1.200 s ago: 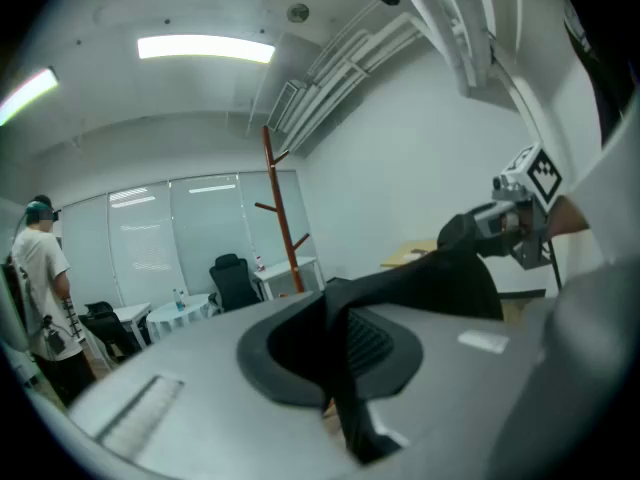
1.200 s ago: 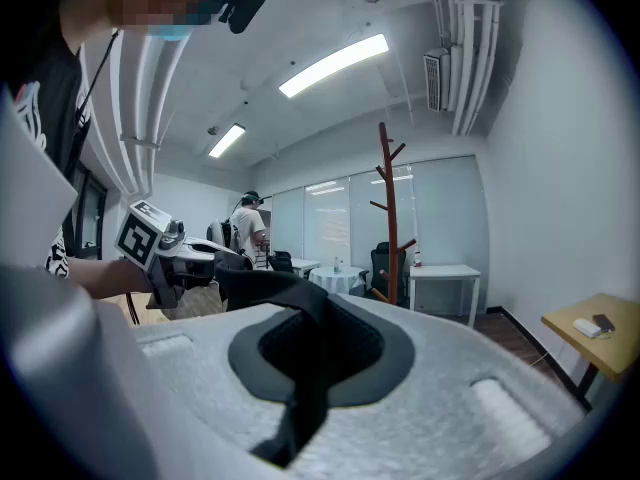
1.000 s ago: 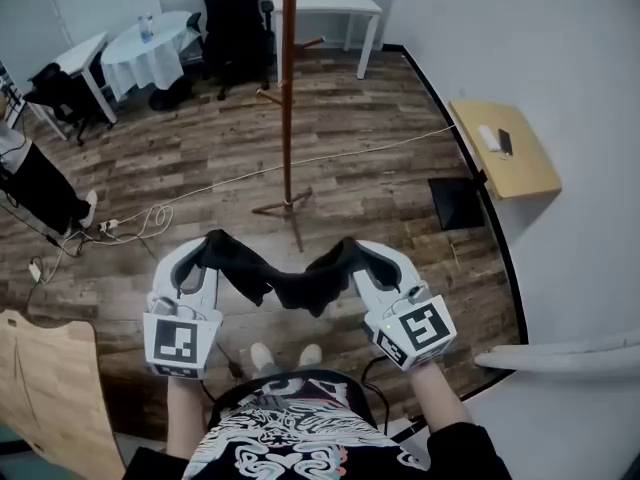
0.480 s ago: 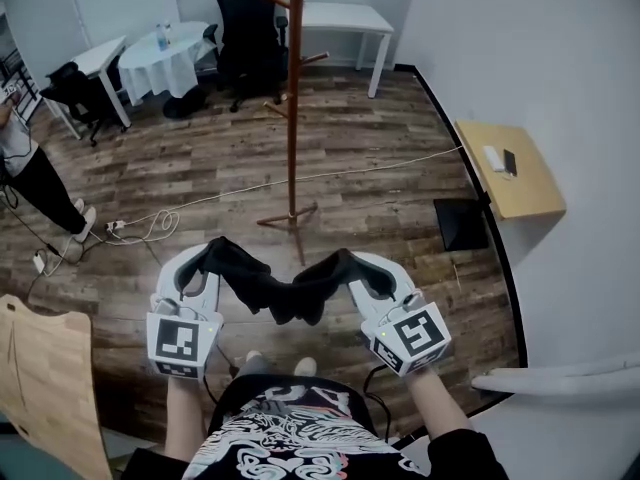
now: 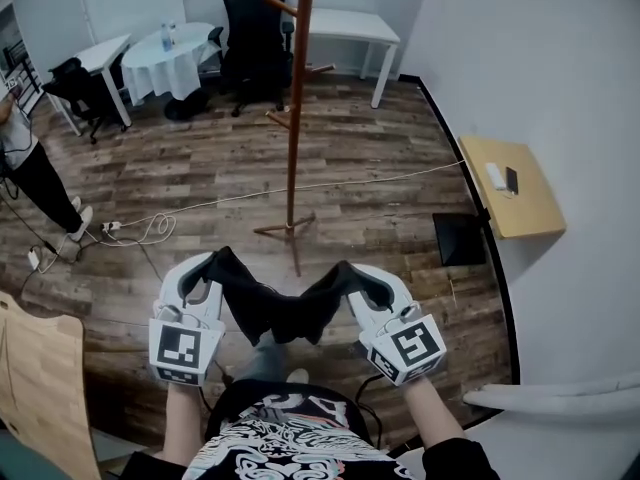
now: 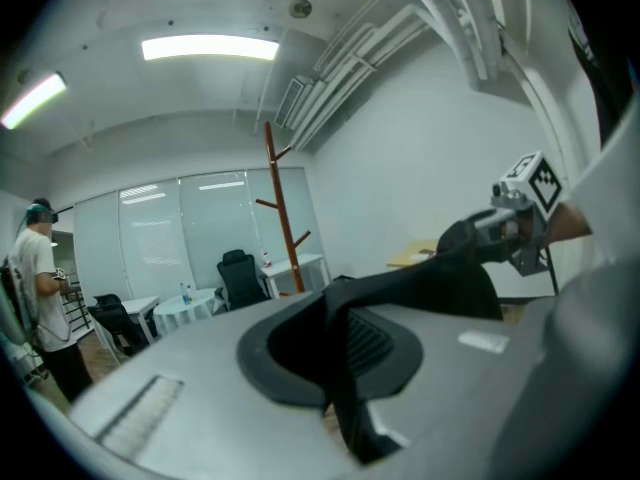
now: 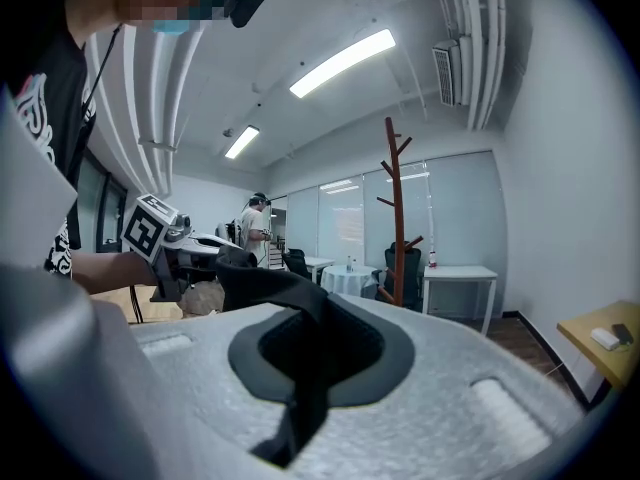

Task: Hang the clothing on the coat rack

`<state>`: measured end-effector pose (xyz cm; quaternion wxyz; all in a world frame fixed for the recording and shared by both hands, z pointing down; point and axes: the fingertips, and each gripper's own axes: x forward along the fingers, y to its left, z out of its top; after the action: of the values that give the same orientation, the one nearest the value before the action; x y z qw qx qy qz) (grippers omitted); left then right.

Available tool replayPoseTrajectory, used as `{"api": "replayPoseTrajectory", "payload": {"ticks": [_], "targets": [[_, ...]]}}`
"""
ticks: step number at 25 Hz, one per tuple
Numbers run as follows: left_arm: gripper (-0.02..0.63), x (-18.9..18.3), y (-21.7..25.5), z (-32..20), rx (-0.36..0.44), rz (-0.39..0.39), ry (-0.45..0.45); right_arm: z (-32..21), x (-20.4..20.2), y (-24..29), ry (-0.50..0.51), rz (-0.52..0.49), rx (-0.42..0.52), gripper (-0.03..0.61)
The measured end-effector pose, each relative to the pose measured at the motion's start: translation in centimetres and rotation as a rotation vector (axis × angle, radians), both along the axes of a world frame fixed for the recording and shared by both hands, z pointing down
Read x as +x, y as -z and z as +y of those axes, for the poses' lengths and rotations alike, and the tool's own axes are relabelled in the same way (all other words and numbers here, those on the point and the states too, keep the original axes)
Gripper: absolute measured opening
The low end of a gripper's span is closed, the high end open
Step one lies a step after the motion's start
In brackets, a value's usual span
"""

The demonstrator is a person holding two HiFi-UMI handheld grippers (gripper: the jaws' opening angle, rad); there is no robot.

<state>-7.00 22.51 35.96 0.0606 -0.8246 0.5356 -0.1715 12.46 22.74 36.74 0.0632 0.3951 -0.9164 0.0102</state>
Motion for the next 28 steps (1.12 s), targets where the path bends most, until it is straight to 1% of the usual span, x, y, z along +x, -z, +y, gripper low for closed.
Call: {"api": "replayPoseTrajectory", "payload": {"ticks": [4, 8, 12, 15, 18, 21, 22, 25, 28], "targets": [[0.000, -0.4, -0.2, -3.0, 0.000, 0.047, 0.008, -2.9, -0.5, -0.5, -0.004, 0.011, -0.005, 0.006], [0.000, -0.2, -0.7, -7.3, 0.009, 0.029, -0.026, -7.0, -0.3, -0.7, -0.026, 0.029, 0.001, 0.006], [0.000, -0.5, -0.4, -12.2, 0.014, 0.038, -0.033, -11.9, -0.2, -0.4, -0.043, 0.032, 0.012, 0.006], [0.000, -1.3, 0.1, -15.9, 0.002, 0.080, -0.029, -15.6, -1.1, 0.0, -0.057, 0.035, 0.023, 0.006], [0.000, -2.6, 0.4, -19.6, 0.005, 0.078, -0.047, -19.0, -2.4, 0.1, -0.073, 0.034, 0.018, 0.006], [0.000, -3.5, 0.7, -23.1, -0.009, 0.120, -0.036, -22.2, -3.4, 0.3, -0.082, 0.041, 0.030, 0.006], [0.000, -3.7, 0.7, -24.3, -0.004, 0.115, -0.044, -23.2, -3.6, 0.4, -0.088, 0.042, 0.034, 0.006], [0.000, -4.4, 0.8, -27.9, 0.032, 0.056, -0.097, -26.3, -4.1, 0.6, -0.111, 0.039, 0.039, 0.006], [0.000, -4.9, 0.9, -30.6, 0.034, 0.065, -0.114, -28.8, -4.7, 0.5, -0.129, 0.041, 0.046, 0.006]]}}
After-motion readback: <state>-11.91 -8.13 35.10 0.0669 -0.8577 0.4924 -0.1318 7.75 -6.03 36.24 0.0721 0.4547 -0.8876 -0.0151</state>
